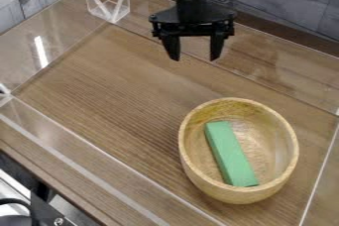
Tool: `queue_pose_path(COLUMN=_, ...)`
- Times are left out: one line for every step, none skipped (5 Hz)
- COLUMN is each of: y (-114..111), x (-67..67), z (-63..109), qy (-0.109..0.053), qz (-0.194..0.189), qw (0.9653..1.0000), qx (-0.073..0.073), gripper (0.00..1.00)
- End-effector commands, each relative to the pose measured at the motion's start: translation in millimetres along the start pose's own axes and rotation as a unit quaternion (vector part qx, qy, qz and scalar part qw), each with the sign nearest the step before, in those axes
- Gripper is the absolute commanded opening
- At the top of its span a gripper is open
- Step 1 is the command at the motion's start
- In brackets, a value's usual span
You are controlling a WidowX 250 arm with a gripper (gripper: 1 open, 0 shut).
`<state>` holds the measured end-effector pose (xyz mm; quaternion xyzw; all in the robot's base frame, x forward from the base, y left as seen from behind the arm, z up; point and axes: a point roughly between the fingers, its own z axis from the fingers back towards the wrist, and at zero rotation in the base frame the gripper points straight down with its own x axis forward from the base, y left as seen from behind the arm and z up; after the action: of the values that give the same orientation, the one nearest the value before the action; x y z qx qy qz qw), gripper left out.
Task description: Move green object from inside the wooden bowl to the table next to it
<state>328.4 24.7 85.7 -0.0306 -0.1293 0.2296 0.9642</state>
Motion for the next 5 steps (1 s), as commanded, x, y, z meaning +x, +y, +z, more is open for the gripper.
queue_pose_path(y=-10.0, x=18.7, z=39.8, qy=-0.04, qz=-0.017, qw=0.9987, qx=-0.025, gripper=1.0)
queue_pose_path(y=-7.9, x=-0.1, z=30.5, qy=-0.024, qz=0.046, qw=0.9986, qx=0.001, gripper=1.0)
queue_pose_path(y=-11.1, x=-23.1, z=32.7, qy=-0.005, qz=0.082, qw=0.9964, qx=0.02, gripper=1.0)
queue_pose_path(y=-10.1, x=-34.7, z=35.8, qy=0.011, qz=0.121, qw=0.992, qx=0.036, gripper=1.0)
queue_pose_path(y=-3.1, x=-49.6, z=28.6, qy=0.03, qz=0.136, qw=0.9893, qx=0.044, gripper=1.0)
